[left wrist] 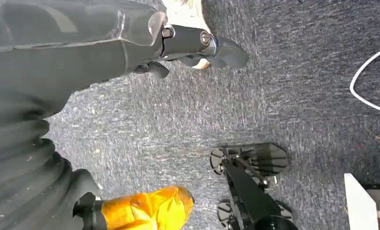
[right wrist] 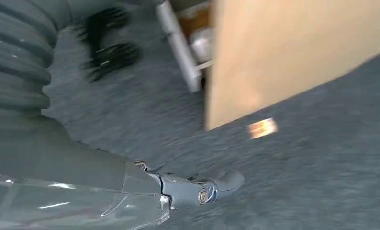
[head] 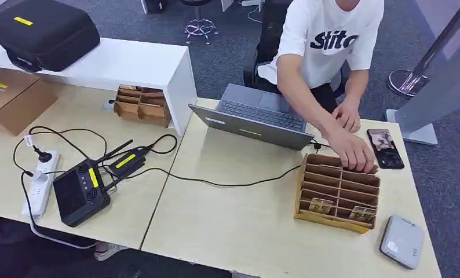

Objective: Pass the card to the sensor for recognition and then transmit it.

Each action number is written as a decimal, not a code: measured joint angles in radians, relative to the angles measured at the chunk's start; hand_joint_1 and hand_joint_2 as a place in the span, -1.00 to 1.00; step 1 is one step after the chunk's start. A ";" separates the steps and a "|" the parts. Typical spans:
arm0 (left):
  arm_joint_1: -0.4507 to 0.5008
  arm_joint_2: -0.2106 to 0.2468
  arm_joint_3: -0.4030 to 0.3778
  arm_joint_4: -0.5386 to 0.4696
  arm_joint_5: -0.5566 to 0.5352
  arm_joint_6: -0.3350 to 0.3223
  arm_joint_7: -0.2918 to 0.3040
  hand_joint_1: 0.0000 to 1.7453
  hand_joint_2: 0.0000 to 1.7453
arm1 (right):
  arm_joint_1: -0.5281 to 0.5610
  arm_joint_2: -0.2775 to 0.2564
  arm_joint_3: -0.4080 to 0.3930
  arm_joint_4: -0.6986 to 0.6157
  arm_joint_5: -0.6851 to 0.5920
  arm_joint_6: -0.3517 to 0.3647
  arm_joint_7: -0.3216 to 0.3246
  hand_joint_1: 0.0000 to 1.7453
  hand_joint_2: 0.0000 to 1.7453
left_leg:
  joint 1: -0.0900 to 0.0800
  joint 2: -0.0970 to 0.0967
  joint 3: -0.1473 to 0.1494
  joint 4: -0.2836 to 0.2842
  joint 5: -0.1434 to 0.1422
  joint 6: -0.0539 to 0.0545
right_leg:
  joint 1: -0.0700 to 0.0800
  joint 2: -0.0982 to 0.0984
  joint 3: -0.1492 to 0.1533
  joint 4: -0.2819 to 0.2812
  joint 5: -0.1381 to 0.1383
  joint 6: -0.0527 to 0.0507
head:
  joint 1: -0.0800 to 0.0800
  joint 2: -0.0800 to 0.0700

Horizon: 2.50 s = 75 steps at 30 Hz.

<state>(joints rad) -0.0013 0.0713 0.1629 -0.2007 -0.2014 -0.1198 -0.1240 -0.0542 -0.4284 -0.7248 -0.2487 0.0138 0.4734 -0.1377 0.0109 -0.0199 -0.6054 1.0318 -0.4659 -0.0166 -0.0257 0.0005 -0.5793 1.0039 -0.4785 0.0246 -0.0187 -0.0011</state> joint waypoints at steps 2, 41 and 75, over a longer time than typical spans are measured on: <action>-0.002 0.000 0.000 0.000 -0.006 -0.002 0.002 -1.00 1.00 | 0.011 0.000 0.016 0.008 0.011 -0.011 0.017 -1.00 1.00 | 0.000 0.000 0.000 0.000 0.000 0.000 | 0.000 0.000 0.000 0.000 0.000 0.000 | 0.000 0.000; -0.045 -0.004 -0.034 0.000 -0.105 -0.024 0.063 -1.00 1.00 | 0.021 0.185 0.281 0.057 0.314 -0.183 0.237 -1.00 1.00 | 0.000 0.001 0.000 0.000 -0.001 0.000 | 0.000 0.001 0.000 0.000 0.000 0.000 | 0.000 0.000; -0.027 -0.007 -0.031 0.000 -0.057 -0.008 0.026 -1.00 1.00 | 0.016 0.280 0.300 0.057 0.292 -0.282 0.187 -1.00 1.00 | 0.000 0.001 0.000 0.000 -0.001 0.000 | 0.000 0.001 0.000 0.000 -0.001 0.000 | 0.000 0.000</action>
<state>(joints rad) -0.0286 0.0645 0.1320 -0.2007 -0.2586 -0.1274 -0.0977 -0.0382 -0.1480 -0.4250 -0.1915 0.3059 0.1919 0.0492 0.0110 -0.0189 -0.6051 1.0317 -0.4667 -0.0167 -0.0257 0.0012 -0.5789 1.0039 -0.4795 0.0241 -0.0183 -0.0011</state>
